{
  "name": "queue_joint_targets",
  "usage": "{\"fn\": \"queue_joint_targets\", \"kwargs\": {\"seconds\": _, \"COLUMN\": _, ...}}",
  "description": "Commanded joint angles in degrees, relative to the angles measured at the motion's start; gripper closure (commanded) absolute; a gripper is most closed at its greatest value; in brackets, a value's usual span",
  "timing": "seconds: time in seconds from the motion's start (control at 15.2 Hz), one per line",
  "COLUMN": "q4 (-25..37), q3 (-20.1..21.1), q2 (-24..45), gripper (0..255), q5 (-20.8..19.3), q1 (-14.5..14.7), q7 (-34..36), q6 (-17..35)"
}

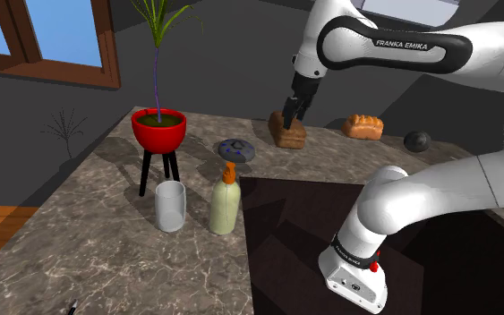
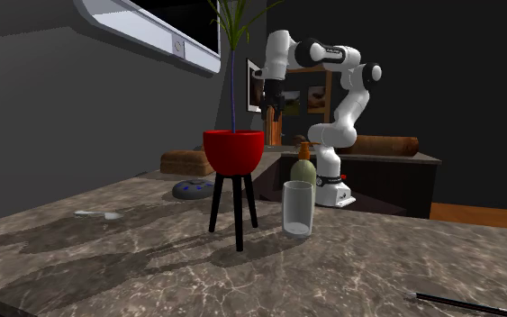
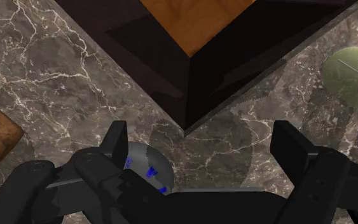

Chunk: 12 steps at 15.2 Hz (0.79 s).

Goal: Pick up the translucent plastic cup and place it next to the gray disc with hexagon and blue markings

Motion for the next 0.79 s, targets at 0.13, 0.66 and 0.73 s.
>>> {"fn": "queue_joint_targets", "kwargs": {"seconds": 0.13, "q4": -0.7, "q3": 2.0, "q2": 1.6, "gripper": 0, "q5": 1.4, "q1": 0.9, "q7": 2.5, "q6": 2.0}}
{"fn": "queue_joint_targets", "kwargs": {"seconds": 0.66, "q4": -0.6, "q3": 10.1, "q2": 10.7, "gripper": 0, "q5": 6.2, "q1": 4.3, "q7": 12.3, "q6": 10.3}}
{"fn": "queue_joint_targets", "kwargs": {"seconds": 0.73, "q4": -0.2, "q3": 11.1, "q2": 12.1, "gripper": 0, "q5": 6.6, "q1": 4.7, "q7": 13.6, "q6": 11.4}}
